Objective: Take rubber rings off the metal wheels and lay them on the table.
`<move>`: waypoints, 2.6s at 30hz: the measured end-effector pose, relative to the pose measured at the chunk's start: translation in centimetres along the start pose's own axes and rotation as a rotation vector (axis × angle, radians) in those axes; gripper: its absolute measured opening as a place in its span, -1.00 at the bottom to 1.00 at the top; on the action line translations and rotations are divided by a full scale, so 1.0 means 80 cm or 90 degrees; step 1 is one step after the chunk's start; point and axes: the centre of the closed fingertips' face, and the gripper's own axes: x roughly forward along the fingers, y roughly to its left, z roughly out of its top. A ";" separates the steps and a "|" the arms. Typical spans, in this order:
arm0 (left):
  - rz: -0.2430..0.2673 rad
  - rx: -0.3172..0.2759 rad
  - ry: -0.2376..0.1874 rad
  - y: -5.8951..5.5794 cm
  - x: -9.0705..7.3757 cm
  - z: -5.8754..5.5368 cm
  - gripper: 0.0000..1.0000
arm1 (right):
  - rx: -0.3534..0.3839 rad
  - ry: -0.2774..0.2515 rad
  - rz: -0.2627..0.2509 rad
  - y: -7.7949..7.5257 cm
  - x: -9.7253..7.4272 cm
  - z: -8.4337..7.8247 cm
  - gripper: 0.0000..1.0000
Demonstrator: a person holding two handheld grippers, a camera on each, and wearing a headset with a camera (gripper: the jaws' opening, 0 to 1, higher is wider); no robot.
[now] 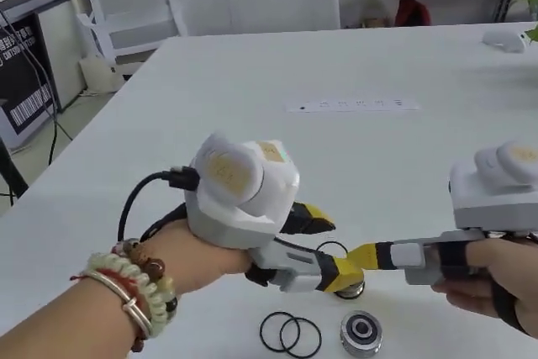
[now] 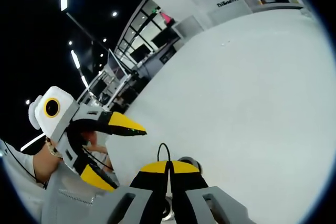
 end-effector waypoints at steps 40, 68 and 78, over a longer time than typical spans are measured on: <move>0.174 -0.090 0.077 -0.004 -0.184 -0.118 0.33 | -0.083 0.053 0.100 0.082 0.025 -0.024 -1.00; 0.167 -0.134 0.089 -0.022 -0.175 -0.143 0.34 | -0.161 0.168 0.063 0.068 0.045 -0.080 -1.00; 0.170 -0.134 0.089 -0.021 -0.176 -0.142 0.33 | -0.178 0.162 0.022 0.052 0.043 -0.075 -1.00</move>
